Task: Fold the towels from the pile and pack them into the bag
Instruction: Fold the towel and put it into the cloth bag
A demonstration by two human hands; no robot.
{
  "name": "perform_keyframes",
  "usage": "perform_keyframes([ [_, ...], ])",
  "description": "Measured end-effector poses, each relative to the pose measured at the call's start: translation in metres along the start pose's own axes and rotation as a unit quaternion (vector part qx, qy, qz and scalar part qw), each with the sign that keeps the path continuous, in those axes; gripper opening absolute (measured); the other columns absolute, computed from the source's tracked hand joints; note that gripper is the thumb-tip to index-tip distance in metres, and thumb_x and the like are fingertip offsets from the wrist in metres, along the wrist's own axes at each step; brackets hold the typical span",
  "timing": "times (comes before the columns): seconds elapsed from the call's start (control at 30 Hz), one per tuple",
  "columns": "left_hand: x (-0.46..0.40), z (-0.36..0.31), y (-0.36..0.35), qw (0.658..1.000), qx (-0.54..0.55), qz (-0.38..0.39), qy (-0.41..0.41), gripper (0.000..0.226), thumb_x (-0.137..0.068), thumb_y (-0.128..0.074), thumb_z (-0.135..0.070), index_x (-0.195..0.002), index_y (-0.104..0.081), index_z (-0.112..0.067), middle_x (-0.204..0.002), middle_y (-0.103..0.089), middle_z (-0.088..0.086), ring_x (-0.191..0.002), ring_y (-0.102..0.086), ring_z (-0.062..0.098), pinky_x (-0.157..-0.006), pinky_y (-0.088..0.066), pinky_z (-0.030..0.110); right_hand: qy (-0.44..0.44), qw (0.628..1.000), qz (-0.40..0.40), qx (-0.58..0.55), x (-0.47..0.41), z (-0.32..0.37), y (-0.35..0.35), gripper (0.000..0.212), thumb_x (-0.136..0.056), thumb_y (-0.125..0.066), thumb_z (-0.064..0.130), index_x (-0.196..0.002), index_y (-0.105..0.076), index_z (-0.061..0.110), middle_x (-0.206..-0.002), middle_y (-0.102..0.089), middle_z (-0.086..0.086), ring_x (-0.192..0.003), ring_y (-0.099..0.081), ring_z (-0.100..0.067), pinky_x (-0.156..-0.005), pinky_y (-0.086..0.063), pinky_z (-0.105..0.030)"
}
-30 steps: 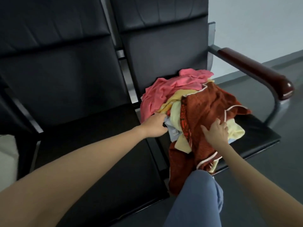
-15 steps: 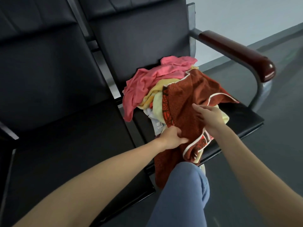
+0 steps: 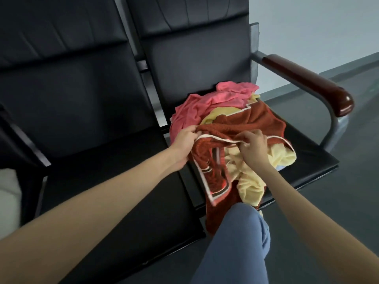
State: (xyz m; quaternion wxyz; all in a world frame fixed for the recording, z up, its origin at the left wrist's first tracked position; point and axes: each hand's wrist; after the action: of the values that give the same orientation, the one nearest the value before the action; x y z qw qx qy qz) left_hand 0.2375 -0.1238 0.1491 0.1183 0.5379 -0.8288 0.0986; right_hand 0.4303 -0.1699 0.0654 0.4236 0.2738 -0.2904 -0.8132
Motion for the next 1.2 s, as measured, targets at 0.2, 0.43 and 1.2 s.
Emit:
perform_keyframes([
  [0.2, 0.031, -0.027, 0.085, 0.988, -0.087, -0.113, -0.058, 0.018, -0.094, -0.051, -0.002, -0.096, -0.068, -0.004, -0.079, -0.063, 0.007, -0.075, -0.06, 0.02, -0.075, -0.046, 0.03, 0.053, 0.998, 0.006, 0.023, -0.001, 0.041, 0.0, 0.012, -0.09, -0.053, 0.011, -0.096, -0.062, 0.006, -0.093, -0.066, -0.013, -0.094, -0.059, -0.037, -0.086, -0.045, -0.048],
  [0.43, 0.079, -0.011, 0.201, 0.892, -0.339, -0.294, -0.054, 0.022, -0.091, -0.054, -0.02, -0.071, -0.065, -0.023, -0.08, -0.063, -0.008, -0.091, -0.054, 0.016, -0.092, -0.022, 0.035, 0.181, 0.974, 0.137, -0.004, 0.061, 0.118, -0.036, 0.014, -0.099, -0.045, 0.025, -0.096, -0.049, 0.012, -0.077, -0.062, -0.01, -0.076, -0.062, -0.036, -0.067, -0.048, -0.043],
  [1.2, 0.175, 0.191, 0.296, 0.809, -0.182, -0.501, 0.246, 0.059, -0.09, -0.057, -0.018, -0.135, -0.027, 0.005, -0.141, -0.03, 0.03, -0.123, -0.044, 0.047, -0.102, -0.038, 0.046, 0.087, 0.926, 0.312, 0.197, 0.17, 0.083, -0.092, 0.024, -0.093, -0.047, 0.006, -0.109, -0.064, 0.008, -0.104, -0.059, -0.018, -0.099, -0.058, -0.037, -0.085, -0.048, -0.042],
])
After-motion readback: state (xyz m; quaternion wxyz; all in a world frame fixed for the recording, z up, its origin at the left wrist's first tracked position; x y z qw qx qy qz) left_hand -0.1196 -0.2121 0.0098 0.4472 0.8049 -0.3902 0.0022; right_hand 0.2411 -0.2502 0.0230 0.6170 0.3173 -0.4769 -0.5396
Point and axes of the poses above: each hand's wrist, its own x-axis away from the middle knuckle, its own y-axis out of the back of the hand, z = x × y
